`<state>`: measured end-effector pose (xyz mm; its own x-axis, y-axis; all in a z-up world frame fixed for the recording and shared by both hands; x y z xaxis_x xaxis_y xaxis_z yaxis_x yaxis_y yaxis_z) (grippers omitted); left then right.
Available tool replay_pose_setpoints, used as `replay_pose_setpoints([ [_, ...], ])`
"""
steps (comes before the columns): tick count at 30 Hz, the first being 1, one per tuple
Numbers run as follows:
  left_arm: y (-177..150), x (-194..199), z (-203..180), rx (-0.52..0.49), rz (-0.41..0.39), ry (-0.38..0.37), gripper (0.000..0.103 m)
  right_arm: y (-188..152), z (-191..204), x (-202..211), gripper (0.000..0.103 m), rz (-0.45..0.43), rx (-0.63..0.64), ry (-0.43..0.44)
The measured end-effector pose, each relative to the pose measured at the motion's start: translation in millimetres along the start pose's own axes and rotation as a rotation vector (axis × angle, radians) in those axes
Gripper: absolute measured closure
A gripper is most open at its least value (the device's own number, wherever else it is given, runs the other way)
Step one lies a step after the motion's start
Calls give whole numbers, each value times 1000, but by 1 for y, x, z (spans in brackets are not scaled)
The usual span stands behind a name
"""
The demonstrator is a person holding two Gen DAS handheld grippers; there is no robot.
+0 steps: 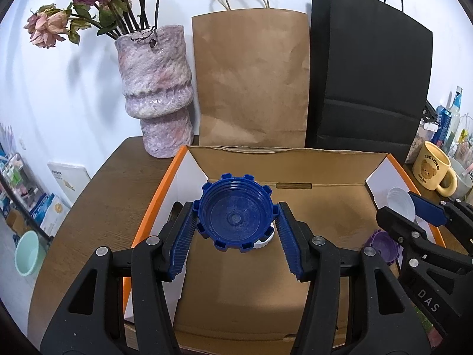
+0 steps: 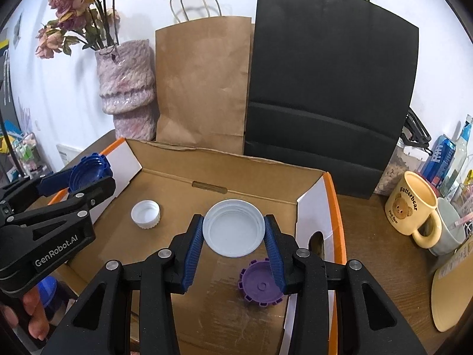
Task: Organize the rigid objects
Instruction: 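Carry blue gear cap and white ridged cap over the cardboard box with both tools, then open left tool to drop blue cap while right tool drops white cap into box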
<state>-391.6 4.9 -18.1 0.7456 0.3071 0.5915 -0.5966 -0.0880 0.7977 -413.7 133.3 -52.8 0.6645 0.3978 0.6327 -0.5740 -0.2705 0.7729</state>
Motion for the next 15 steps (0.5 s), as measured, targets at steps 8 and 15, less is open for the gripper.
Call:
replay_pose_setpoints([
  [8, 0, 5, 3, 11, -30, 11, 12, -2, -4, -5, 5, 29, 1, -30],
  [15, 0, 6, 8, 36, -40, 33, 0, -1, -9, -4, 0, 26, -14, -46],
])
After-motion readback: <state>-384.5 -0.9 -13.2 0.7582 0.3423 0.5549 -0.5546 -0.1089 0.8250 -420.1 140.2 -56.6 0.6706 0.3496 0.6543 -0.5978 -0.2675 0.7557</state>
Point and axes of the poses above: each gripper's, at about its wrist camera, not at the fingertips, and x roughly against the way its jaws point, z to its left, y to its top, the point moved 3 cm from there along -x, roughly the way its jaws point, and after that the axes turned 10 degrees about y, right-handed, at the moved point
